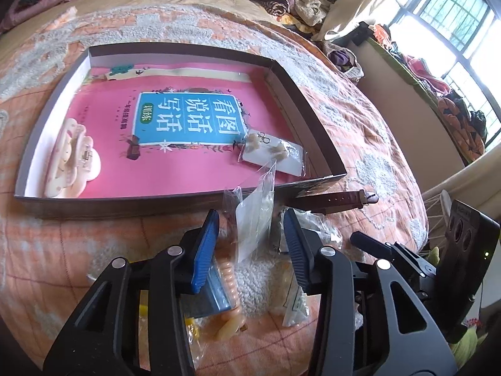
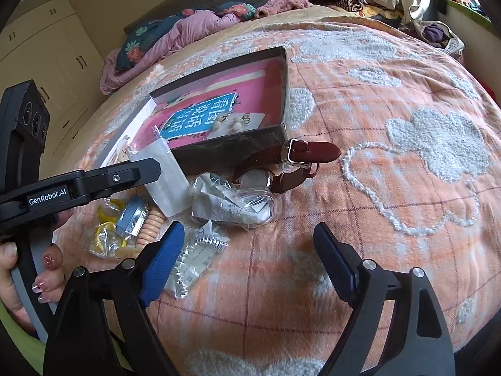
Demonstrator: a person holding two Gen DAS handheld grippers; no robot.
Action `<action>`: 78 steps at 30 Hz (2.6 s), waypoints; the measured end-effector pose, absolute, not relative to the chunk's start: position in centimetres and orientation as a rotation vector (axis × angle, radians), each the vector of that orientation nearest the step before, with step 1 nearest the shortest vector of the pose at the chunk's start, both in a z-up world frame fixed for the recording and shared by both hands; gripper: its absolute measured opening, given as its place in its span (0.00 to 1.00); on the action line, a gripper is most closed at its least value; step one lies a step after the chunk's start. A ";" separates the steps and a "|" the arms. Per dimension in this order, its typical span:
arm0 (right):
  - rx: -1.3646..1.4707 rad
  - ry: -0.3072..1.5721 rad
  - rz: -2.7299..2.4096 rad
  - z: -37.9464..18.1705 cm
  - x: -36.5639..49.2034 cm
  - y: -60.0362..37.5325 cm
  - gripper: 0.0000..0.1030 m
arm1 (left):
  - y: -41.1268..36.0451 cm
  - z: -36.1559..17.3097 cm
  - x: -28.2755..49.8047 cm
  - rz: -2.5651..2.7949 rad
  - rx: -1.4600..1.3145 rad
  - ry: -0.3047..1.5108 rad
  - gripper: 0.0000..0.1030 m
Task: Organize jewelry
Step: 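Grasp the clear plastic packet beside the box with the left tool, then grasp the silver foil bag with right tool while left tool lifts clear packet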
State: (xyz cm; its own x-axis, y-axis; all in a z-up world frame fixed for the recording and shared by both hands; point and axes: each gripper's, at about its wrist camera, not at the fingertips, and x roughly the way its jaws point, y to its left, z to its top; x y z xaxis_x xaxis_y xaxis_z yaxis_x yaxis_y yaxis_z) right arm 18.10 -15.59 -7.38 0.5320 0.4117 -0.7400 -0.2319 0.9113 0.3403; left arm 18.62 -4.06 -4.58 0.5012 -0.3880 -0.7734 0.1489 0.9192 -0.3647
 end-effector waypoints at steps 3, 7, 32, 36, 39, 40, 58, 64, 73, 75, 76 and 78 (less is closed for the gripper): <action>0.214 0.936 0.397 -7.5 18.4 -15.2 0.81 | -4.2 -4.9 19.0 -0.336 -0.270 1.001 0.25; 0.209 0.938 0.398 -7.8 18.9 -14.9 0.81 | -4.1 -5.1 19.3 -0.339 -0.271 0.997 0.20; 0.141 0.903 0.358 -9.0 20.5 -12.0 0.64 | -1.8 -0.7 17.6 -0.321 -0.277 0.836 0.13; 0.171 0.899 0.389 -8.3 19.8 -12.7 0.63 | -0.5 -0.2 17.2 -0.301 -0.297 0.818 0.13; 0.185 0.888 0.411 -7.4 18.9 -13.0 0.63 | 0.5 0.2 16.7 -0.282 -0.299 0.803 0.13; 0.190 0.881 0.423 -7.0 18.5 -13.1 0.63 | 0.9 0.4 16.5 -0.273 -0.302 0.795 0.13; 0.119 0.685 0.505 1.3 18.5 -11.4 0.63 | 5.0 3.2 16.3 -0.170 -0.280 0.716 0.13; 0.112 0.664 0.510 2.7 19.8 -10.9 0.63 | 5.2 3.3 17.2 -0.161 -0.273 0.714 0.13; 0.126 0.669 0.494 3.0 21.7 -10.8 0.63 | 4.6 2.4 18.6 -0.164 -0.264 0.730 0.13; 0.127 0.671 0.487 2.9 22.3 -11.0 0.63 | 4.4 2.3 18.9 -0.166 -0.266 0.734 0.13; 0.129 0.674 0.483 2.8 22.6 -11.0 0.63 | 4.3 2.1 19.1 -0.169 -0.268 0.739 0.13; 0.130 0.676 0.477 2.7 23.1 -11.2 0.63 | 4.2 1.8 19.4 -0.170 -0.265 0.745 0.13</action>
State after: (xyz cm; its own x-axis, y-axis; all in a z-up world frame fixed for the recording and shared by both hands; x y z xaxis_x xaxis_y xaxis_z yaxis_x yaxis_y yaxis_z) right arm 23.12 -11.16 2.66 0.6774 0.4643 -0.5705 -0.3812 0.8849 0.2675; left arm 19.38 4.15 1.81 0.7234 -0.2459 -0.6451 0.0589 0.9530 -0.2973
